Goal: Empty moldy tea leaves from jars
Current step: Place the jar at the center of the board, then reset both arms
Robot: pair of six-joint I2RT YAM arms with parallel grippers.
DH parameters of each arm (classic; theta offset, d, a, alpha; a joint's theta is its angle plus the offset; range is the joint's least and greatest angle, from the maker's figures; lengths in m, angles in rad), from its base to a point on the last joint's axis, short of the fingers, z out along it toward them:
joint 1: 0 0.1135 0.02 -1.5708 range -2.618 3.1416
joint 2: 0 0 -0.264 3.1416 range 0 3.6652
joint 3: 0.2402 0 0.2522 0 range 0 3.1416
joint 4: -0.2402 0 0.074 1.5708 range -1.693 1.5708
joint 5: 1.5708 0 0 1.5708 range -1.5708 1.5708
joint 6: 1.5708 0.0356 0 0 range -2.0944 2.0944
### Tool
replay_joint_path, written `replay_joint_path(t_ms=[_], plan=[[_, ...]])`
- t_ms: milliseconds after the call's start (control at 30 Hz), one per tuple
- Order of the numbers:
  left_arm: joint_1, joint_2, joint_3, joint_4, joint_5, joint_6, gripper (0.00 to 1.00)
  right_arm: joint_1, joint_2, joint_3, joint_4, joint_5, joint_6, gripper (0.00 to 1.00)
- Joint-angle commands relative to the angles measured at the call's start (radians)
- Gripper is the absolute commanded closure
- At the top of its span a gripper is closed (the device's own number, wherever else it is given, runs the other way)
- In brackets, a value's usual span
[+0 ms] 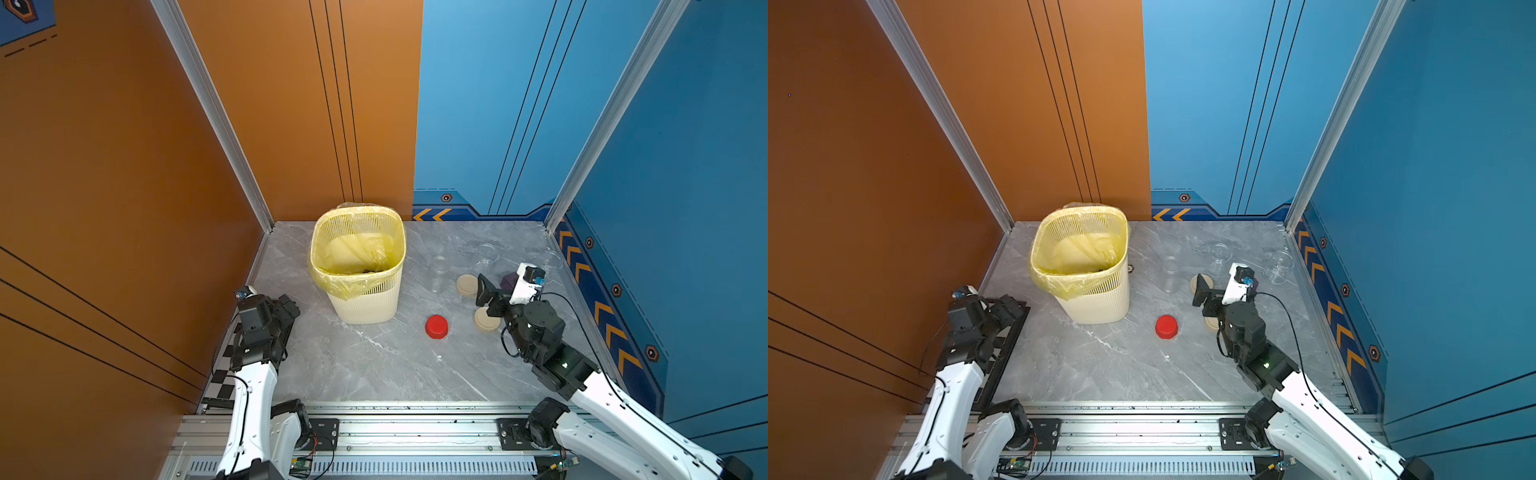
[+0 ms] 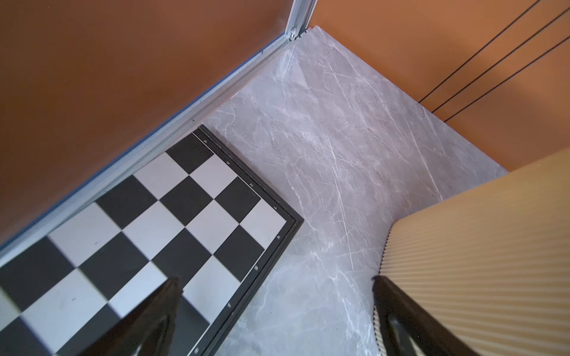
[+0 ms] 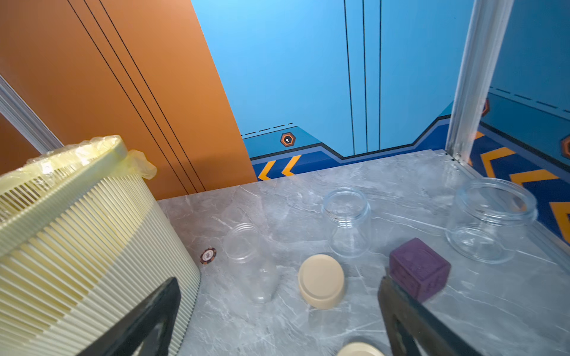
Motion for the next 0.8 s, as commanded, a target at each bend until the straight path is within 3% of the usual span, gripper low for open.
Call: replay_joint_path(t_ms=[0,200,367,467,500,633,700,767], plan=[[-0.009,0.098,0.011,0.209,0.154,0.091,0.01,-0.032,-0.072,-0.032,-0.035,-0.008,-0.151,0.0],[-0.102,0.189,-0.015,0.366,0.101,0.24,0.02,-0.248,-0.001,-0.04,-0.04,-0.077,-0.15,0.0],[-0.175,0.313,-0.084,0.587,0.095,0.246,0.02,-0.498,0.09,-0.13,0.189,-0.142,-0.099,0.0],[-0.287,0.405,-0.106,0.667,-0.015,0.345,0.02,-0.548,0.101,-0.197,0.334,-0.084,-0.089,0.0],[-0.326,0.438,-0.14,0.773,-0.055,0.381,0.02,-0.549,0.093,-0.212,0.36,-0.068,-0.099,0.0],[-0.424,0.53,-0.113,0.866,-0.118,0.488,0.02,-0.55,0.045,-0.223,0.328,-0.046,-0.133,0.0],[-0.431,0.585,-0.118,0.95,-0.143,0.494,0.02,-0.568,0.019,-0.248,0.345,-0.055,-0.107,0.0],[-0.388,0.606,-0.149,0.997,-0.162,0.425,0.02,-0.6,0.01,-0.296,0.411,-0.095,-0.11,0.0]])
